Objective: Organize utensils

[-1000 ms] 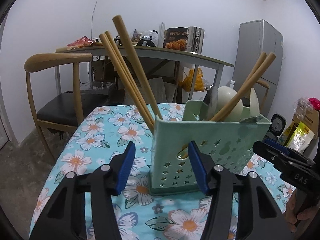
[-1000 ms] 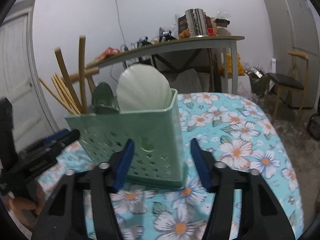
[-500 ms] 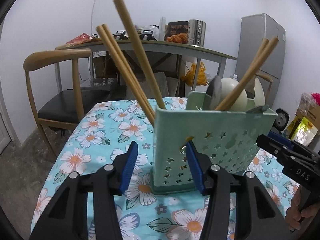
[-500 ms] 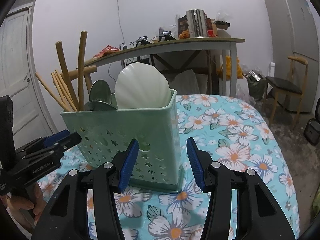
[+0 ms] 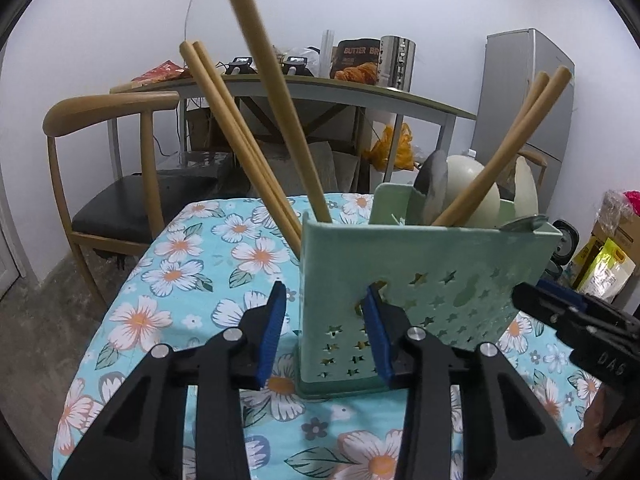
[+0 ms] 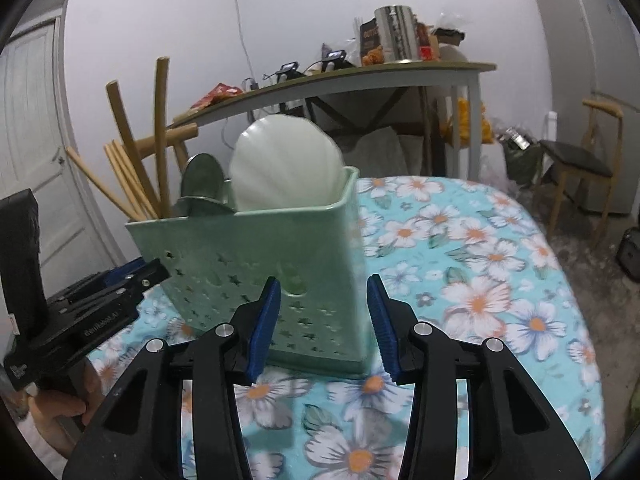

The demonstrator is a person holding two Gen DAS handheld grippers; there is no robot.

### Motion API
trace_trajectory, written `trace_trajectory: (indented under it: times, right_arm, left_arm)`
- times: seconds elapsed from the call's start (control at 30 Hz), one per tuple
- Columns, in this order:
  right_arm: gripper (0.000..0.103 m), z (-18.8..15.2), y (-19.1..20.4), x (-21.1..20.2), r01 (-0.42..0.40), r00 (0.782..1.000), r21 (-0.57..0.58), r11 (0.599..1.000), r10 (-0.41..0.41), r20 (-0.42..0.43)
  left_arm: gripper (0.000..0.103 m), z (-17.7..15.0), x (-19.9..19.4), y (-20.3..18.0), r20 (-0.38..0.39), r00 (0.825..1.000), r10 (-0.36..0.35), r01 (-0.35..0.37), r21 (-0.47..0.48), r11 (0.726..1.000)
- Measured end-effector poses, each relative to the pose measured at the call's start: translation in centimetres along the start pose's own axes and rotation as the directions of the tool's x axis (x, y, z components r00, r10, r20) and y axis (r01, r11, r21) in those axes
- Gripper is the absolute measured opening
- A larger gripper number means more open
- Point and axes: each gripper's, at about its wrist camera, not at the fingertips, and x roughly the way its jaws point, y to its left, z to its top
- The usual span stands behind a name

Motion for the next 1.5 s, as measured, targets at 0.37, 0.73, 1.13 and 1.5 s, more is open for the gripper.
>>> trace_trajectory:
  times: [0.37, 0.73, 1.13, 1.5]
  right_arm:
    - [0.044, 0.5, 0.4, 1.0, 0.044, 0.999, -0.043, 0.998, -0.044, 0.012]
    - [0.030, 0.2, 0.8, 1.2, 0.061, 0.998, -0.044, 0.997, -0.061, -0.009]
    - [0.031, -0.8, -0.4, -1.3, 0.071, 0.997, 0.031, 0.997, -0.071, 0.001]
    - [0.031, -3.4, 0.5, -5.1, 0.083, 0.997, 0.052, 0.995, -0.083, -0.003]
  left_arm:
    - [0.034, -0.1, 0.0, -0.1, -0.003, 1.000, -0.001, 0.001, 0.010, 1.000]
    - [0.028, -0.1, -0.4, -1.0, 0.005, 1.000, 0.022, -0.022, 0.049, 0.999]
    - [0.028, -0.7, -1.7, -2.4, -0.005, 1.000, 0.020, -0.020, 0.019, 1.000]
    - [0.028, -2.8, -5.1, -3.2, -0.036, 0.999, -0.011, 0.012, 0.046, 0.999]
